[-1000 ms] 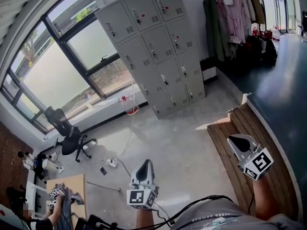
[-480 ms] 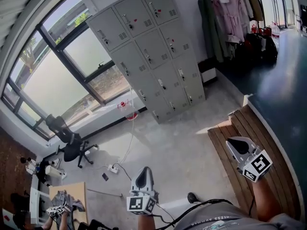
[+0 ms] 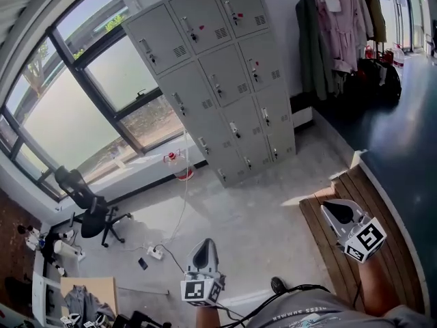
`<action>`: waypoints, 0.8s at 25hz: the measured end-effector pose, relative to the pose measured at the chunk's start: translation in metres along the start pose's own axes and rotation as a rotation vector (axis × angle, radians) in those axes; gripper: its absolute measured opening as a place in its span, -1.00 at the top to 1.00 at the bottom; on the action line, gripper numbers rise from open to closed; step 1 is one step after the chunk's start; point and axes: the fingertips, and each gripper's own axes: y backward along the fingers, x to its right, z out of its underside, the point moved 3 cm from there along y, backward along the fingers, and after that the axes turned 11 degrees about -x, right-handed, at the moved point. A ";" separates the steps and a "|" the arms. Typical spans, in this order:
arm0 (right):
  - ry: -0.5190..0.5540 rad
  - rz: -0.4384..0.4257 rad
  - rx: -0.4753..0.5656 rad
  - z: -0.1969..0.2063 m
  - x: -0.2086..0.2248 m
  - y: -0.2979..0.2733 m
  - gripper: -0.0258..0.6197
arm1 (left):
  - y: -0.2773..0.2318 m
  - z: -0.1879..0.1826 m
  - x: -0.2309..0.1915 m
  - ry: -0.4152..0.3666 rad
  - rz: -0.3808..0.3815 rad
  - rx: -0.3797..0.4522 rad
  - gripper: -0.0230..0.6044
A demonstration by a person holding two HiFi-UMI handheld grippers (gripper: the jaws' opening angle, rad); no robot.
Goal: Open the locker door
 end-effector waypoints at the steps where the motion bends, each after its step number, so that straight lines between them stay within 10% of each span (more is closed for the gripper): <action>1: 0.002 0.004 0.001 -0.004 0.003 -0.015 0.93 | -0.012 -0.002 -0.013 -0.002 0.003 0.006 0.91; 20: -0.009 0.017 -0.008 -0.030 0.072 -0.222 0.93 | -0.184 -0.010 -0.149 -0.024 0.031 -0.005 0.91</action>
